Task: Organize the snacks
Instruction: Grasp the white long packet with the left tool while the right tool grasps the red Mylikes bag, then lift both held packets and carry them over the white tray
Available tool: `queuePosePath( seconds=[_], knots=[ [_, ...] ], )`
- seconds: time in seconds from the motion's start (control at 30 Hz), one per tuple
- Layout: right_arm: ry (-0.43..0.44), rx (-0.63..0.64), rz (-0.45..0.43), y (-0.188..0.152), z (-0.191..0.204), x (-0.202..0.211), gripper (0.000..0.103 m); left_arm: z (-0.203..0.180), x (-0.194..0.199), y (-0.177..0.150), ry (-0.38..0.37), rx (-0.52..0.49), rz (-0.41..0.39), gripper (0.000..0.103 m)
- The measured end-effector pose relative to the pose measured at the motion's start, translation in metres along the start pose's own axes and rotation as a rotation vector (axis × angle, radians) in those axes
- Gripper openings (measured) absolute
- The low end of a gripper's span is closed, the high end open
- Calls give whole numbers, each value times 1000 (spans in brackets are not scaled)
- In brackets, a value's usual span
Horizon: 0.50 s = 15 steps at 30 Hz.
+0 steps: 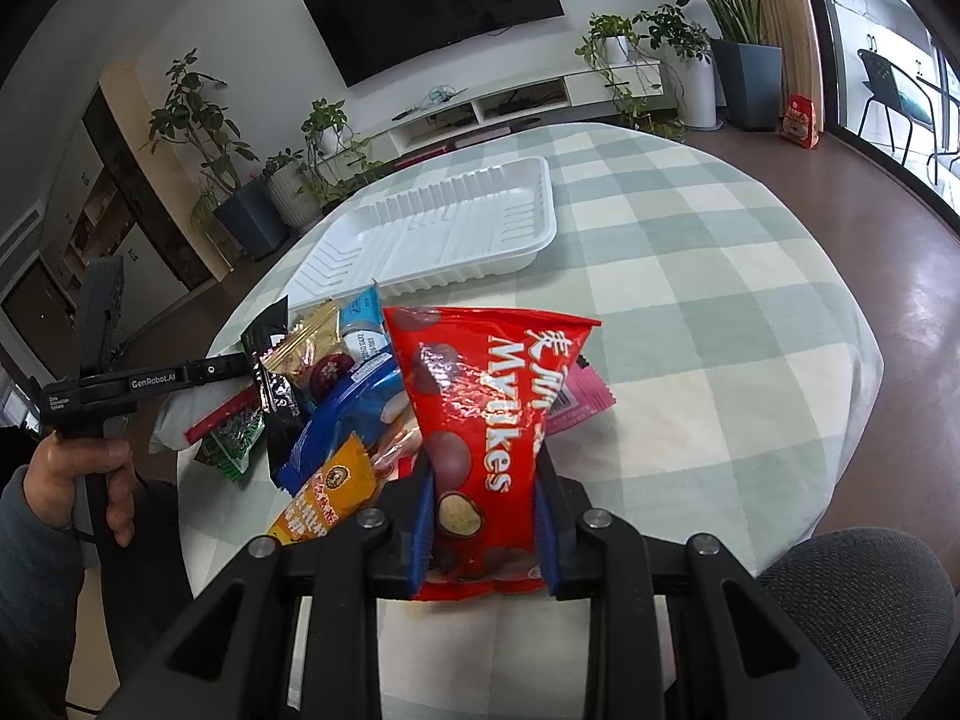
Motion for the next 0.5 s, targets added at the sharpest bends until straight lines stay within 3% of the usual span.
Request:
queuePosePath(
  seconds=[0.17,0.33,0.5],
  knots=[
    [11,4,12,-2,4,-1,29,-13,-9,-24,10,-109,108,11],
    [9,3,14,-3,5,-1,29,-16,-10,-33,57,-178,163,14],
    [14,9,18,-4,6,-1,29,-21,-18,-47,128,-366,242,15]
  ],
)
Point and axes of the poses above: each gripper's, at about its wrist camera, not at the fingertips, and x roughly against the way its jaws point, z to its left, y to its top, the point moved 9 cm from there along -x, roughly the way its jaws point, and after that the axes turned 8 degrees about -z, right-handed, at the moved point
